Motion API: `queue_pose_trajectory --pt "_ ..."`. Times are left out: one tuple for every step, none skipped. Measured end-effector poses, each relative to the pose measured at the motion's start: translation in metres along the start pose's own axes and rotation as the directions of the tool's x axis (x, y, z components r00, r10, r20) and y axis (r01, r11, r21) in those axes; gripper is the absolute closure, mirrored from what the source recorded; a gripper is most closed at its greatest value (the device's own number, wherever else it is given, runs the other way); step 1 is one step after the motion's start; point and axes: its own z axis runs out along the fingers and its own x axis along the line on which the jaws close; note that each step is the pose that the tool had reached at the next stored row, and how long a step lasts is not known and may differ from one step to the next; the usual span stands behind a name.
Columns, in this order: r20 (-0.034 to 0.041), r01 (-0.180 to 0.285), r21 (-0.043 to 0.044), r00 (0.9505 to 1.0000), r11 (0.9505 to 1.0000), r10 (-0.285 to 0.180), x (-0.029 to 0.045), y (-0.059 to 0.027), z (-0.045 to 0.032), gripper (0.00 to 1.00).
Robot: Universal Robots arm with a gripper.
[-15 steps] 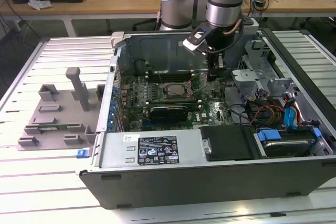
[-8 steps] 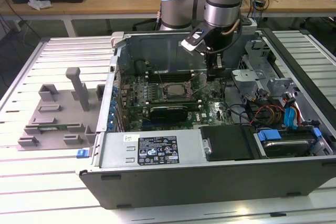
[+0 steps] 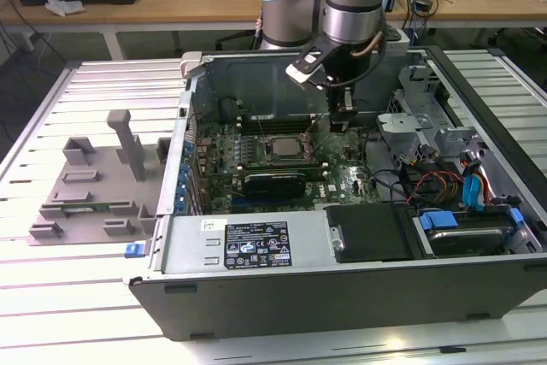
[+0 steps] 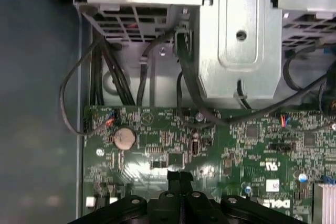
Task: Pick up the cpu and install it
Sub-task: 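Close the cpu cover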
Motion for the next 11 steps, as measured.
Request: queue_pose_trajectory --pt "0.0 0.0 -0.0001 1.0 1.0 0.0 0.0004 -0.0035 -0.0001 0.89" --pt "0.0002 0.0 -0.0001 1.0 1.0 0.0 0.0006 -0.0066 -0.0002 0.89" --pt "0.0002 0.0 -0.0001 1.0 1.0 0.0 0.0011 -0.0124 -0.0002 0.89" --pt "0.0002 0.0 -0.0002 1.0 1.0 0.0 0.0015 -0.0186 -0.0004 0.89" --pt "0.0003 0.0 -0.0002 1.0 1.0 0.0 0.0019 -0.0251 -0.0005 0.89" --pt "0.0002 0.0 -0.0003 1.0 1.0 0.0 0.0022 -0.0307 -0.0005 0.89" --pt "0.0002 0.0 -0.0004 1.0 1.0 0.0 0.0024 -0.0342 -0.0006 0.89" --pt "0.0003 0.0 -0.0004 1.0 1.0 0.0 0.0028 -0.041 -0.0007 0.89" --pt "0.0003 0.0 -0.0005 1.0 1.0 0.0 0.0031 -0.0489 -0.0009 0.89" --pt "0.0002 0.0 -0.0005 1.0 1.0 0.0 0.0033 -0.0527 -0.0009 0.89" --pt "0.0002 0.0 -0.0005 1.0 1.0 0.0 0.0034 -0.0553 -0.0009 0.89"
